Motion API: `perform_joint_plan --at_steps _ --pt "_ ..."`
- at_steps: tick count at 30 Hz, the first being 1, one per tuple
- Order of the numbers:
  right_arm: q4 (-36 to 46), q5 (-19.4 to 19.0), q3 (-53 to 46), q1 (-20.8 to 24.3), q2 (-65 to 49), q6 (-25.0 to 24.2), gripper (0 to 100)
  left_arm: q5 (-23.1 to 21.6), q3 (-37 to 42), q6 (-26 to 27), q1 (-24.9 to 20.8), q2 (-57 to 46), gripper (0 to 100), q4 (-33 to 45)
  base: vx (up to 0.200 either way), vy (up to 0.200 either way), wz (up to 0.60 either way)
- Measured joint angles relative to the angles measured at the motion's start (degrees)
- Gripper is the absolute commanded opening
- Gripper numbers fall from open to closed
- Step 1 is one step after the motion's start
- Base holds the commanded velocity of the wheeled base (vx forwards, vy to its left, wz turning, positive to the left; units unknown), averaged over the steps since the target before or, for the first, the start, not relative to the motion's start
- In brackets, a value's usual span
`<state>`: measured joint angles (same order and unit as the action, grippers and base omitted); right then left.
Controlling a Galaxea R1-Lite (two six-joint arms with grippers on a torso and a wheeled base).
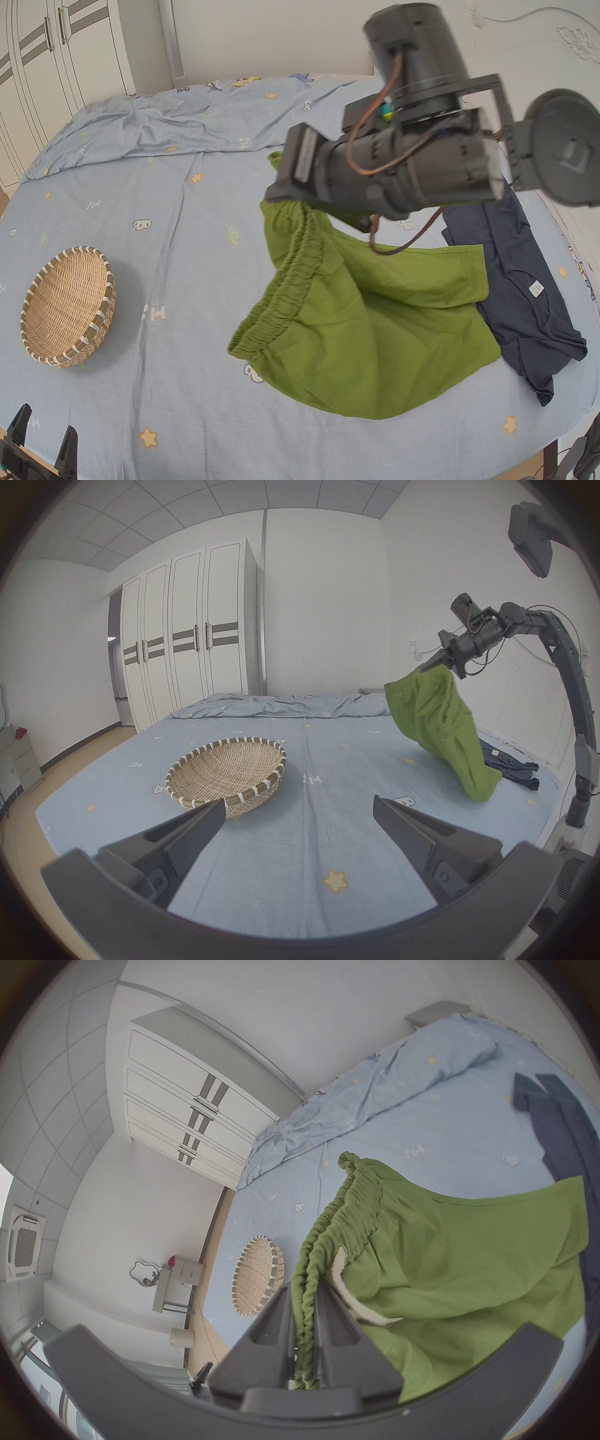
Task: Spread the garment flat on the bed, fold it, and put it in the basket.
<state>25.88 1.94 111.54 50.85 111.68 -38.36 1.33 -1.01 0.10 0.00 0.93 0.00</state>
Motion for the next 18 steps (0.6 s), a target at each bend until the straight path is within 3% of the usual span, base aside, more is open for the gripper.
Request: perform_joint_plan --at_steps 8,9,14,18 --pt "-4.62 1.73 2.82 2.77 6.73 -2.74 0 0.01 0.00 0.00 0.00 0.00 100 0.00 0.000 0.000 0.00" --pt "-4.56 1.69 2.88 2.84 7.09 -2.72 100 0.00 0.00 0.00 0.00 0.00 100 0.00 0.000 0.000 0.00" --pt "-4.40 1.51 3.06 2.88 8.80 -1.97 100 -0.02 0.00 0.00 0.02 0.00 100 0.00 0.000 0.000 0.00" --pt "-3.91 1.45 3.08 2.76 10.59 1.30 100 -0.02 0.00 0.00 0.02 0.00 100 0.00 0.000 0.000 0.00"
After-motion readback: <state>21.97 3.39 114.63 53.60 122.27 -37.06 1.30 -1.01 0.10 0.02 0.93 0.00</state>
